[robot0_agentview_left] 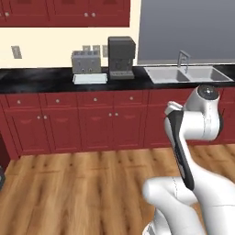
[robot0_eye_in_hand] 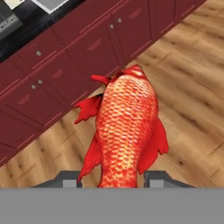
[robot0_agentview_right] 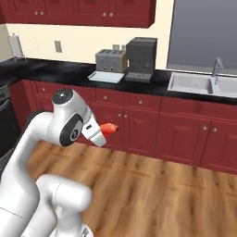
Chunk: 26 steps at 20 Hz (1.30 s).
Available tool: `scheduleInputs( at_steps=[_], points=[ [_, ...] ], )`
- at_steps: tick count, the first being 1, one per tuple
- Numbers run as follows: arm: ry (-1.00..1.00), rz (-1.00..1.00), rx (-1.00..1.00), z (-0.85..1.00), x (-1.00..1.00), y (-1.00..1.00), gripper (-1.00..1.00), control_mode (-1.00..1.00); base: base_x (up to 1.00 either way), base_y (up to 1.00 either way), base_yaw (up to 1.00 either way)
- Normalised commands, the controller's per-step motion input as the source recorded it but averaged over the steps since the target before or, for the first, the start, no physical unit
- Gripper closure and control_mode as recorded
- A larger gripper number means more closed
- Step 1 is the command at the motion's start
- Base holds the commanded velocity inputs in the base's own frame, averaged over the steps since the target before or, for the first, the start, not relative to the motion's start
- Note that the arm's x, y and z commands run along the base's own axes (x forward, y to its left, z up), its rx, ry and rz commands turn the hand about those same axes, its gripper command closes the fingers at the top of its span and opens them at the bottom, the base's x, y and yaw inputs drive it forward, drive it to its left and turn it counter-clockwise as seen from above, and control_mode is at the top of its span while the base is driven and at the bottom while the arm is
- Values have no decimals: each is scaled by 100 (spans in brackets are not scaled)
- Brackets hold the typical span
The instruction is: Take the fish out of the fridge, briefly rinse it in the sink, and place it on the tray next to the sink.
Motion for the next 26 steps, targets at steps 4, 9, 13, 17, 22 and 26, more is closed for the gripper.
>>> scheduleInputs(
  at_steps=[4,9,13,17,22,26],
  points=[
    [0,0,0,0,0,0,100,100,-76,64,12],
    [0,0,0,0,0,0,100,100,75,65,-1],
    [0,0,0,0,0,0,100,100,100,-59,-7],
    [0,0,0,0,0,0,100,100,97,-100,-4],
    [0,0,0,0,0,0,100,100,37,-100,-14],
    [0,0,0,0,0,0,100,100,81,-100,-10]
  ],
)
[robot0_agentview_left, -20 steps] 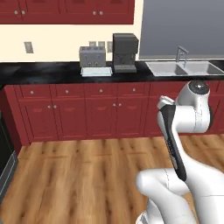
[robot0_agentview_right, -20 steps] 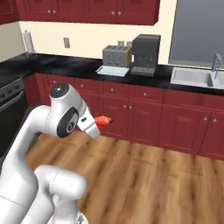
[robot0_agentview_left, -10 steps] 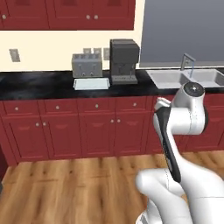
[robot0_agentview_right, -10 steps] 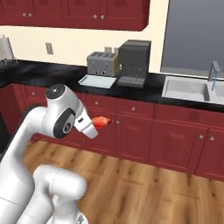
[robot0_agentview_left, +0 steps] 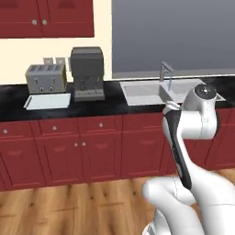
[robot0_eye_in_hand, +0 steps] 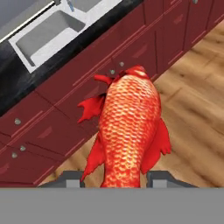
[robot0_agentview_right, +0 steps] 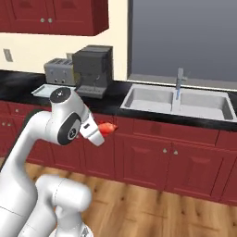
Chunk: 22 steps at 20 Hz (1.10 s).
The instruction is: Take the fish out of the fridge, briefly rinse it in the sink, and place it on the tray next to the sink.
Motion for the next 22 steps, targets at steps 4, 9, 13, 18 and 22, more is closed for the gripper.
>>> scheduleInputs(
  at_steps=[4,9,13,18,22],
  points=[
    [0,0,0,0,0,0,100,100,100,-100,-2],
    [0,0,0,0,0,0,100,100,100,-100,0],
    [0,0,0,0,0,0,100,100,92,-100,10],
    [0,0,0,0,0,0,100,100,47,-77,30],
    [0,0,0,0,0,0,100,100,4,-8,12]
  ],
)
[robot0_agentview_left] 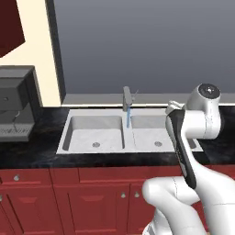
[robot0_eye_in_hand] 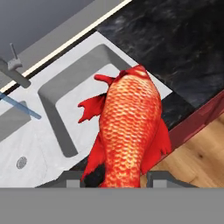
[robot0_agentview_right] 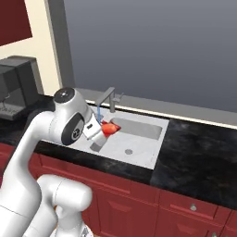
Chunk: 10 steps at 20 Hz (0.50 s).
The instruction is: Take the fish out of the fridge, briefly rinse it in the sink, and place it on the tray next to the sink.
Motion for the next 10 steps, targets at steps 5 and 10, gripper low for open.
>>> scheduleInputs(
  at_steps=[5,10],
  points=[
    [0,0,0,0,0,0,100,100,58,-1,4],
    [0,0,0,0,0,0,100,100,73,3,1]
  ],
)
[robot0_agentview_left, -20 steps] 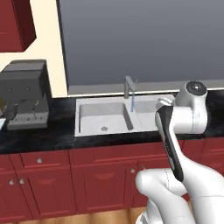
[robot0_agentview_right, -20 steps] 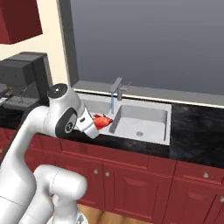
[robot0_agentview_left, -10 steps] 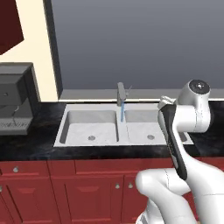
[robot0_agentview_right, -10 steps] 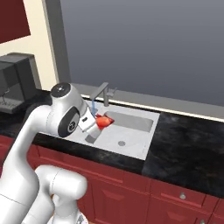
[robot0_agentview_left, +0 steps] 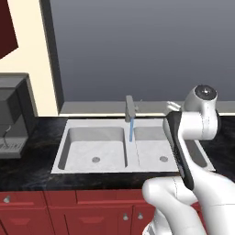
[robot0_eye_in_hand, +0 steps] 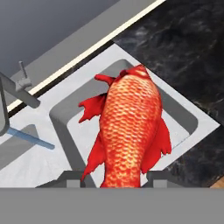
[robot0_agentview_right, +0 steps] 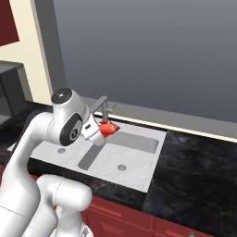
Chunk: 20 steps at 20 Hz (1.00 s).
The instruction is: Take the fish out of the fridge, briefly rinse it in the sink, and place it on the tray next to the sink.
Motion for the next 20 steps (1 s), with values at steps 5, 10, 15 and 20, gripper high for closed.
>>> scheduleInputs(
  at_steps=[5,10,15,20],
  points=[
    [12,4,7,-1,11,-14,100,-100,9,1,0],
    [36,44,33,0,2,-30,100,-100,0,0,0],
    [28,51,28,-9,10,-11,100,-100,0,0,0],
    [4,11,8,-13,16,4,100,-100,0,0,0]
  ],
)
